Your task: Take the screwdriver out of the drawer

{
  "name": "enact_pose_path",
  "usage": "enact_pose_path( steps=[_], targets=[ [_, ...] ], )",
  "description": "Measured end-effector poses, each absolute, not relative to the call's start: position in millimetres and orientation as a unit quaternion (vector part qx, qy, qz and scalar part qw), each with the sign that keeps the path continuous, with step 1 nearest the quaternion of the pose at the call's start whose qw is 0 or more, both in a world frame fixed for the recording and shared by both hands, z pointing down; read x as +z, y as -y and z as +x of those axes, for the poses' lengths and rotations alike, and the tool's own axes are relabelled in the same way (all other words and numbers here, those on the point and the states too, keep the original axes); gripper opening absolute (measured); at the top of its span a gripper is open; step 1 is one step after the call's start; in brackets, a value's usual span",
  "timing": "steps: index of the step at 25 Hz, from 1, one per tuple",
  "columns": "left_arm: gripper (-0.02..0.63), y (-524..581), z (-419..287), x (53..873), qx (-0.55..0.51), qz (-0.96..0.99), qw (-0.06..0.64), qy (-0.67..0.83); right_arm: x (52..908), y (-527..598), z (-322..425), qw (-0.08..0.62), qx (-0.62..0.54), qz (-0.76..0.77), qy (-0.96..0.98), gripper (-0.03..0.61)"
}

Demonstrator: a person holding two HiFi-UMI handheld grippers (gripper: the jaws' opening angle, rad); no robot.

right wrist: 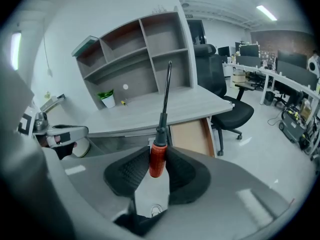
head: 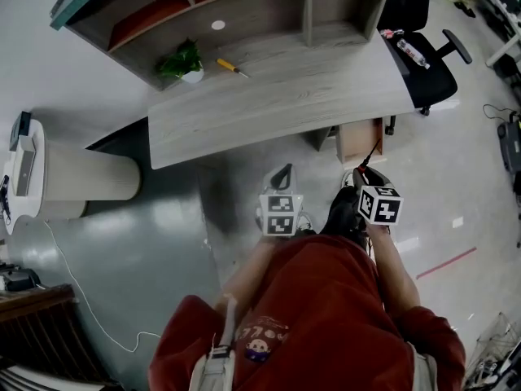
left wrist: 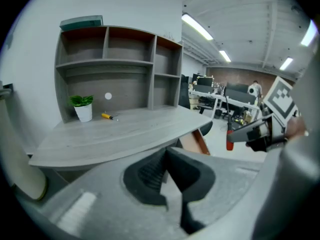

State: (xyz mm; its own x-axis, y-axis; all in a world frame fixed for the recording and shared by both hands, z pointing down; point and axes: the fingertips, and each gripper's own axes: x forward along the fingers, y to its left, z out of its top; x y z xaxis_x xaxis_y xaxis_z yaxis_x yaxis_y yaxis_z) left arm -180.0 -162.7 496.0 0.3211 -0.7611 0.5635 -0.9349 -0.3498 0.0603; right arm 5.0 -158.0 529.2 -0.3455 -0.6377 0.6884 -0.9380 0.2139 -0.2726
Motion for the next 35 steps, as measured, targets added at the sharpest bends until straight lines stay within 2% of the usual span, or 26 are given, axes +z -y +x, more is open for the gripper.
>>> enact_pose_path(
  steps=[10,35],
  targets=[
    [-0.002,150.5,-183.6,470.3,0.217,0.799,0.161,0.538,512.2,153.0,10.4,0.206,0.299,0.546,0.755,0.103],
    [-0.002,154.3,-182.5,467.1,0.202,0.8,0.172,0.538,506.6,161.0,3.7,0.2,0.295,0.54,0.763,0.103]
  ],
)
